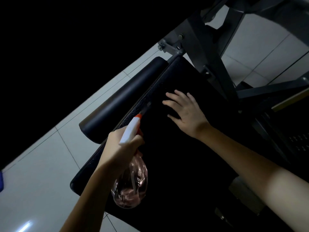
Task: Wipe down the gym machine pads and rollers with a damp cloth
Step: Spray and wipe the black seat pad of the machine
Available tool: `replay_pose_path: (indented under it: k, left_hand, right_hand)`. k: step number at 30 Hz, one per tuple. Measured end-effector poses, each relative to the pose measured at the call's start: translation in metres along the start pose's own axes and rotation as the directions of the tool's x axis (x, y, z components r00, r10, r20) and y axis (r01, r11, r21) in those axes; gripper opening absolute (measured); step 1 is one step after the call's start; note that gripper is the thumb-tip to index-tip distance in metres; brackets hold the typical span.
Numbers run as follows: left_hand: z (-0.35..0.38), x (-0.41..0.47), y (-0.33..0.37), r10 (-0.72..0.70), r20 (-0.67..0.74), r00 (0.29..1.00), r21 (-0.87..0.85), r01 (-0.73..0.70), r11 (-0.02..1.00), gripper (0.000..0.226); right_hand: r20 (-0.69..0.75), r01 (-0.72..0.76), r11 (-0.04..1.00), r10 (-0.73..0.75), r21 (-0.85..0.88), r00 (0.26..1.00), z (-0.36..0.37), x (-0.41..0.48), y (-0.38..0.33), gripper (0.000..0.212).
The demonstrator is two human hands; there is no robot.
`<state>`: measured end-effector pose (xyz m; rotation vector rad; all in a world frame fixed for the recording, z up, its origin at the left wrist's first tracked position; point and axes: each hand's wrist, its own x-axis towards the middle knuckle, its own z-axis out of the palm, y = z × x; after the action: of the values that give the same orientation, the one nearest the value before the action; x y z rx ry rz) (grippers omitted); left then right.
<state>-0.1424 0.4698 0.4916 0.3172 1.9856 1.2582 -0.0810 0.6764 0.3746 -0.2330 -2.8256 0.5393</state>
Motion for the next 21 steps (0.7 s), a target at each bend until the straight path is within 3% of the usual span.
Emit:
replay_pose_path:
  k: [2, 4, 11, 15, 17, 19, 21]
  left_hand:
    - [0.005, 0.006, 0.007, 0.025, -0.015, 1.0, -0.016, -0.025, 1.0, 0.029]
    - [0.005, 0.014, 0.01, 0.093, -0.033, 0.995, 0.045, -0.091, 0.995, 0.022]
    - [0.001, 0.023, 0.009, 0.004, 0.085, 0.996, 0.071, -0.011, 0.997, 0.033]
    - [0.01, 0.015, 0.002, -0.008, 0.106, 0.994, -0.071, 0.015, 0.997, 0.064]
    - [0.012, 0.009, -0.001, 0.043, 0.128, 0.991, -0.048, -0.037, 0.998, 0.052]
    - [0.007, 0.004, -0.003, 0.046, 0.076, 0.996, -0.024, -0.045, 0.999, 0.021]
    - [0.002, 0.003, -0.01, 0.07, -0.02, 0.997, -0.001, -0.07, 0.998, 0.008]
  right_hand:
    - [0.022, 0.011, 1.0, -0.011, 0.002, 1.0, 0.0, -0.004, 0.002, 0.046]
    - [0.04, 0.025, 1.0, -0.024, -0.018, 0.999, -0.004, -0.007, 0.008, 0.047]
    - [0.0, -0.019, 1.0, 0.019, 0.021, 1.0, -0.005, -0.017, 0.011, 0.045]
    - [-0.004, -0.046, 0.999, 0.046, 0.008, 0.999, -0.006, -0.022, 0.016, 0.046]
    - [-0.007, -0.064, 0.998, 0.064, 0.008, 0.998, -0.007, -0.024, 0.016, 0.046]
    - [-0.05, -0.1, 0.995, 0.101, 0.012, 0.994, -0.007, -0.027, 0.013, 0.046]
    - [-0.116, -0.171, 0.985, 0.172, 0.015, 0.978, -0.003, -0.033, 0.008, 0.045]
